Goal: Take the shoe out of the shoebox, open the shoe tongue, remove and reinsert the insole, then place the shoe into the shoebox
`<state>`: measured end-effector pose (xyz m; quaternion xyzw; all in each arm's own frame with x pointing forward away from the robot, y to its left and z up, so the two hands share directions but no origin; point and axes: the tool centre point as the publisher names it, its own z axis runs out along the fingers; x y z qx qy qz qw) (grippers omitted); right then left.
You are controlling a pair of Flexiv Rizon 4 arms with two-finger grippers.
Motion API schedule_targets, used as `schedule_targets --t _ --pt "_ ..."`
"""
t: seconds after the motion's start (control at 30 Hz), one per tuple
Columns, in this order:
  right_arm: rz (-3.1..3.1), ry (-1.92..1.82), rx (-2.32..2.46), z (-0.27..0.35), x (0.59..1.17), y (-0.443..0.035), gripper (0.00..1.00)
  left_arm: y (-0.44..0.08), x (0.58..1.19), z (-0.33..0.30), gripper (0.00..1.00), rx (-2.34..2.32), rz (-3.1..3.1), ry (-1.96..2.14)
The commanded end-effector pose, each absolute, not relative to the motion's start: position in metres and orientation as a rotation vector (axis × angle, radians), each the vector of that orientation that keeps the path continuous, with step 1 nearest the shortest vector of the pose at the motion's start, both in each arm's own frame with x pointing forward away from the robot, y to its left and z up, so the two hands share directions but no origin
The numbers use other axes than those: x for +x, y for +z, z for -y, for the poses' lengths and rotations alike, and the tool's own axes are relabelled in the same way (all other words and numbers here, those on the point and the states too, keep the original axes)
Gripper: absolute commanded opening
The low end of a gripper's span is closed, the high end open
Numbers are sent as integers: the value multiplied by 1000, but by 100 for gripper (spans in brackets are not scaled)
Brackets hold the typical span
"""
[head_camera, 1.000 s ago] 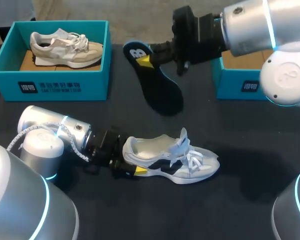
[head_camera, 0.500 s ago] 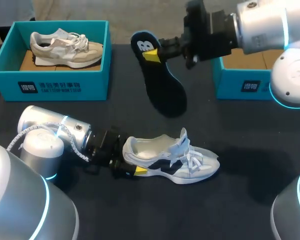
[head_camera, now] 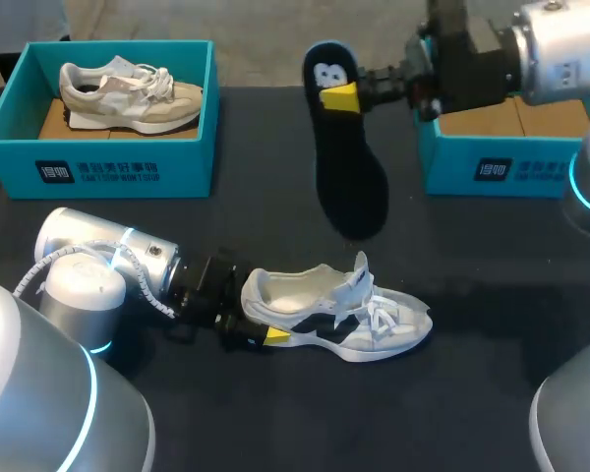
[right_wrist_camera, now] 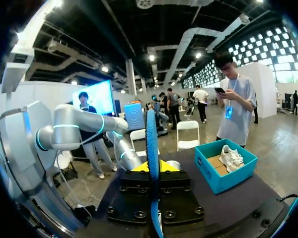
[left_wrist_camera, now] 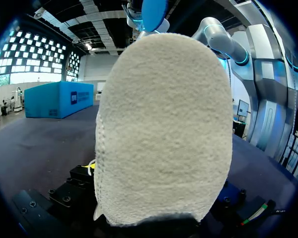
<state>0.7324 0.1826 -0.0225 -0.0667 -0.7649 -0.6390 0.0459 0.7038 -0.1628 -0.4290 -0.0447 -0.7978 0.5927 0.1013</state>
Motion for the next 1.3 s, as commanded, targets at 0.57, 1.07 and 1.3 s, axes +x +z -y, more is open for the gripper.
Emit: schedule_targets --t 0.57,1.07,1.3 --pt "2229 -2014 -289 -137 719 -10 0 -431 704 164 0 -131 2359 1748" --pt "1968 -2122 -483 -121 695 61 0 -431 704 164 0 -131 2359 1748" --pt "1936 -2114 -538 -128 677 82 0 -431 704 164 0 -131 2359 1748"
